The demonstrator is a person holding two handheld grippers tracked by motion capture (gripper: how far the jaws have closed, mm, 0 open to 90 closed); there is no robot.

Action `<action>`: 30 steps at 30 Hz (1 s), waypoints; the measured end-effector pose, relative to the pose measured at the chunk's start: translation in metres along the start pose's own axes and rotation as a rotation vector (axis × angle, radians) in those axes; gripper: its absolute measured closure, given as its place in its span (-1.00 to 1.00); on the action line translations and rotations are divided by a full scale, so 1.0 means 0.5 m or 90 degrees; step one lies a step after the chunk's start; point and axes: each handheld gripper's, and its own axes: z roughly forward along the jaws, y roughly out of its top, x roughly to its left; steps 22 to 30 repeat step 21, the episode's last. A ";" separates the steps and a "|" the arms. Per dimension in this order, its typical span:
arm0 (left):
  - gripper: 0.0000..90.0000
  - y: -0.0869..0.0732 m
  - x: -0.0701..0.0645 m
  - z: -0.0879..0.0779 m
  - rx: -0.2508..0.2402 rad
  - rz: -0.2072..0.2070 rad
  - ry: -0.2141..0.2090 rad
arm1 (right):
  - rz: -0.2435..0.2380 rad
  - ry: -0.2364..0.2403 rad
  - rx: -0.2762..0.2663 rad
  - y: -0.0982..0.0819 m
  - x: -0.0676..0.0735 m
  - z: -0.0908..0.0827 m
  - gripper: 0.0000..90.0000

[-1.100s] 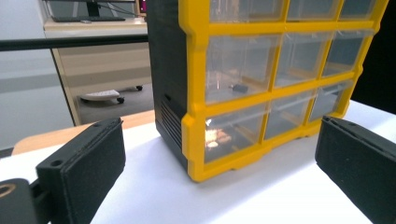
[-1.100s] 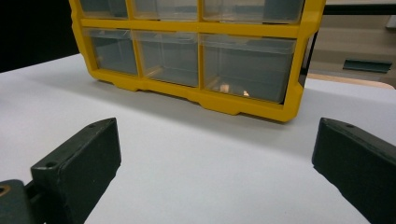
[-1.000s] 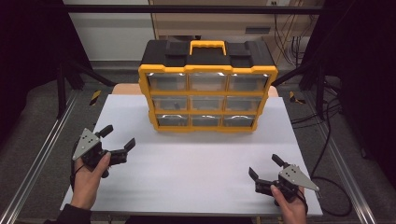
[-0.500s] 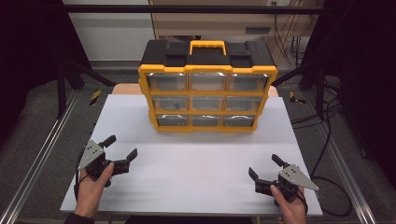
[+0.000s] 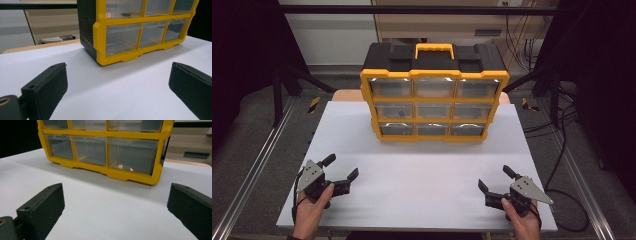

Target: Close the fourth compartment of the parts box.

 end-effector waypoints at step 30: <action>-0.96 -0.047 -0.032 -0.038 -0.011 0.019 0.000 | -0.001 -0.024 0.001 0.000 -0.001 0.002 -0.97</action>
